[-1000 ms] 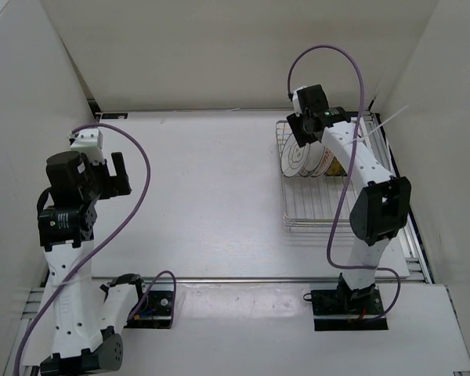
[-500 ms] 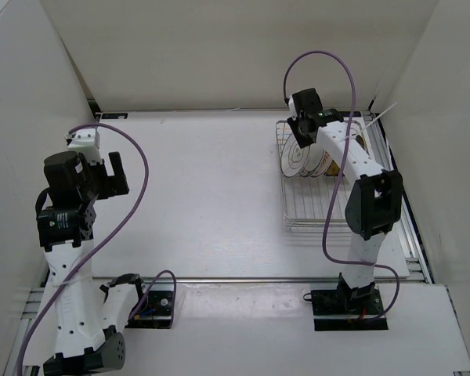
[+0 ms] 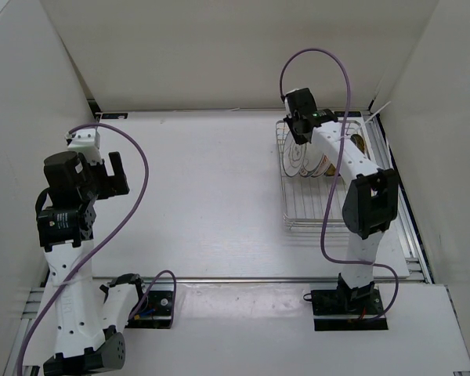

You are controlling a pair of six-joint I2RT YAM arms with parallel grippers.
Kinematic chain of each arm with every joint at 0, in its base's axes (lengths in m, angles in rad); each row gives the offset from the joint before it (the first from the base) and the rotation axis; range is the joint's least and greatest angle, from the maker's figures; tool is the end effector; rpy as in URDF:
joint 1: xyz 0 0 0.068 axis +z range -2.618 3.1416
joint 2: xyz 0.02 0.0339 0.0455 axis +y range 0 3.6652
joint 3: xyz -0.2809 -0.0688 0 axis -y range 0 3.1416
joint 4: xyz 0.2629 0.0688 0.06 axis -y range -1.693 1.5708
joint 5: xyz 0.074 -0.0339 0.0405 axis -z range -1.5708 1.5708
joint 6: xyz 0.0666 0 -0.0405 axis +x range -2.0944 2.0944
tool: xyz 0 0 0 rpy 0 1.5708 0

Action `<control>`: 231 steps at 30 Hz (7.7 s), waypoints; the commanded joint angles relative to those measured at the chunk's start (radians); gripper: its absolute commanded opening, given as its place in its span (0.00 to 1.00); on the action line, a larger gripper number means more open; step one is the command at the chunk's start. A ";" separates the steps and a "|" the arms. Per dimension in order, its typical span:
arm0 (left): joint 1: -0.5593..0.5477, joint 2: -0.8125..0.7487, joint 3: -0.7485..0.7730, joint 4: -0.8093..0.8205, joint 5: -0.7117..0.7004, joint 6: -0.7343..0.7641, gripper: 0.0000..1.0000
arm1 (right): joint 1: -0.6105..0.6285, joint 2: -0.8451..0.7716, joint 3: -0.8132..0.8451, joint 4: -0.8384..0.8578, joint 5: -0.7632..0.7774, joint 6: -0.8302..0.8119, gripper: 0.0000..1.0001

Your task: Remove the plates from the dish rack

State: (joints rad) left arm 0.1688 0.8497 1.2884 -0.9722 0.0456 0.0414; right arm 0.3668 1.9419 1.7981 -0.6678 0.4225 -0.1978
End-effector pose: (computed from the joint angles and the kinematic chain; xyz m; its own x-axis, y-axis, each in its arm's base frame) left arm 0.1662 0.0252 0.4190 -0.5062 -0.0443 -0.8613 -0.1083 0.9940 0.0125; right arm 0.4610 0.1479 0.2992 -0.6514 -0.4423 -0.6165 -0.1954 0.8829 -0.4269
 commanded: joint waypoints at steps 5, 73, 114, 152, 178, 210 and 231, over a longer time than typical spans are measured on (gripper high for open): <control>0.006 -0.006 0.000 0.003 0.028 0.005 1.00 | 0.015 0.008 0.049 -0.059 0.176 0.005 0.00; -0.721 0.720 0.399 0.150 0.597 0.198 0.52 | 0.066 -0.345 0.214 -0.458 -1.022 -0.175 0.00; -0.328 1.476 0.726 0.194 0.921 -0.159 0.11 | -0.111 -0.590 -0.239 -0.041 0.056 -0.049 0.73; -0.236 0.612 0.169 0.087 0.110 0.080 1.00 | -0.101 -0.227 -0.066 -0.001 0.022 -0.080 0.54; -0.246 0.264 0.118 -0.040 -0.090 0.061 1.00 | -0.140 -0.121 -0.075 0.030 -0.067 -0.061 0.53; -0.246 0.284 0.048 0.033 -0.073 0.052 1.00 | -0.028 -0.063 0.032 -0.078 0.338 -0.020 0.00; -0.291 0.480 0.299 0.084 0.170 0.087 1.00 | 0.081 -0.403 0.156 -0.143 0.063 -0.042 0.00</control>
State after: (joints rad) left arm -0.0826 1.2846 1.4979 -0.9039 0.0914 0.1051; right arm 0.4191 1.5932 1.9060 -0.7616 0.7498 -0.2924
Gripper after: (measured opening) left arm 0.998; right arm 0.032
